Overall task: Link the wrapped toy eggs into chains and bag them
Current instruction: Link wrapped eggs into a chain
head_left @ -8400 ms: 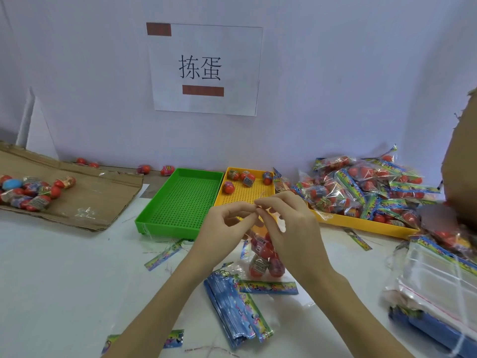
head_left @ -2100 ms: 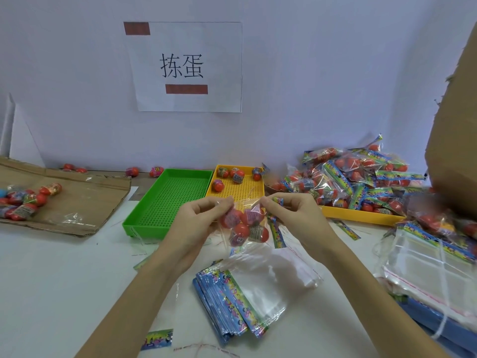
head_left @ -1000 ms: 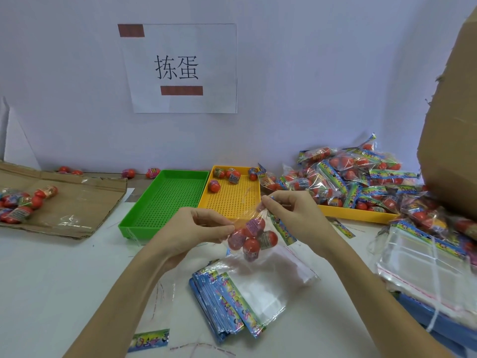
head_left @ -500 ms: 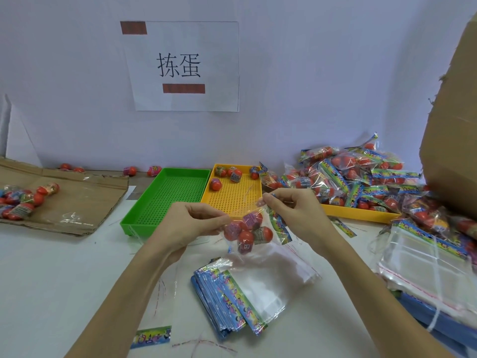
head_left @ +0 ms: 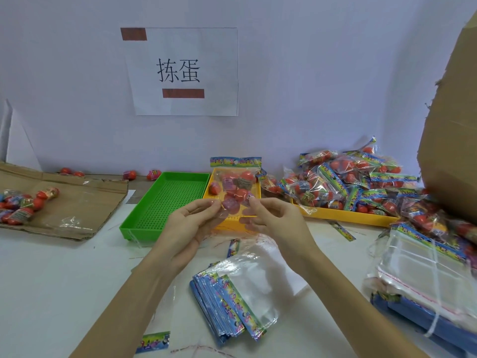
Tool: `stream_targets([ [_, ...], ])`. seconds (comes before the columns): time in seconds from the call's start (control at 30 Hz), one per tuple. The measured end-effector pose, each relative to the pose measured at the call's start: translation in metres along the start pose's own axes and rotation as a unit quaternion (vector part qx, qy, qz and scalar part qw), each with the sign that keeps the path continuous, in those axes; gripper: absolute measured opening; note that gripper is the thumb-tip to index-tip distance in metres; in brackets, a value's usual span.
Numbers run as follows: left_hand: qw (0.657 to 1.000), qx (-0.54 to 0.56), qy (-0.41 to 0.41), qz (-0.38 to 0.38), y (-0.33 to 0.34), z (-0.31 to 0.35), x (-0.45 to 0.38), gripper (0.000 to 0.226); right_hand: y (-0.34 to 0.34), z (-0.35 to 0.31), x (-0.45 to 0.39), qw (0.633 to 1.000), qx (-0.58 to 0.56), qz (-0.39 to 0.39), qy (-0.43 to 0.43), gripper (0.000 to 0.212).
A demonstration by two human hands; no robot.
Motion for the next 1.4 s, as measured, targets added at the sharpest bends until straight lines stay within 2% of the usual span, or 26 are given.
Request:
stream_targets([
  [0.13,0.997,-0.071,0.005,-0.014,0.002,0.002,0.003,0.026,-0.007,-0.001,-0.002,0.994,0.075,0.036,-0.073,0.023],
  [0.23,0.993,-0.113,0.016,-0.007,0.004,0.002,0.006,0.034,-0.008,-0.001,-0.004,0.988,0.113,0.015,-0.100,0.021],
  [0.3,0.982,-0.179,0.062,0.019,0.002,0.005,0.005,0.025,-0.009,-0.001,-0.006,0.988,0.118,0.002,-0.100,0.020],
  [0.37,0.976,-0.194,0.089,0.038,0.001,0.006,0.005,0.018,-0.009,-0.001,-0.007,0.986,0.134,0.003,-0.104,0.019],
  [0.53,0.981,-0.147,0.101,0.077,0.001,0.008,0.007,0.005,-0.007,-0.003,-0.005,0.967,0.200,0.047,-0.151,0.018],
  [0.8,0.980,-0.114,0.142,0.076,0.005,0.009,0.008,0.014,-0.004,-0.002,0.000,0.992,0.053,0.053,-0.099,0.012],
  [0.93,0.988,-0.098,0.119,0.016,0.009,0.008,0.010,0.025,-0.010,-0.004,0.000,0.983,0.098,0.089,-0.124,0.012],
  [1.03,0.988,-0.103,0.114,0.022,0.009,0.007,0.010,0.027,-0.010,-0.008,0.001,0.968,0.156,0.105,-0.163,0.012],
  [1.2,0.999,0.010,0.039,0.000,0.013,-0.006,0.007,0.022,-0.004,-0.003,0.001,0.977,0.095,0.124,-0.147,0.012],
  [1.27,0.999,-0.018,0.037,-0.005,0.017,-0.006,0.007,0.023,-0.004,-0.006,-0.001,0.977,0.113,0.093,-0.154,0.009],
  [1.33,0.994,-0.069,0.087,0.014,0.016,0.001,0.008,0.042,-0.007,-0.012,-0.004,0.968,0.180,0.019,-0.172,0.006],
  [1.4,0.984,-0.107,0.144,0.001,0.013,0.014,0.008,0.049,-0.012,-0.018,-0.006,0.945,0.265,-0.050,-0.184,0.006],
])
Point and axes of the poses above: each hand's wrist, its own x-axis away from the middle knuckle, its own y-axis out of the palm, z = x × y, the point moved 4 cm from there along -x, towards the middle knuckle, and after that the axes turned 2 degrees about y, right-handed, at the moved point
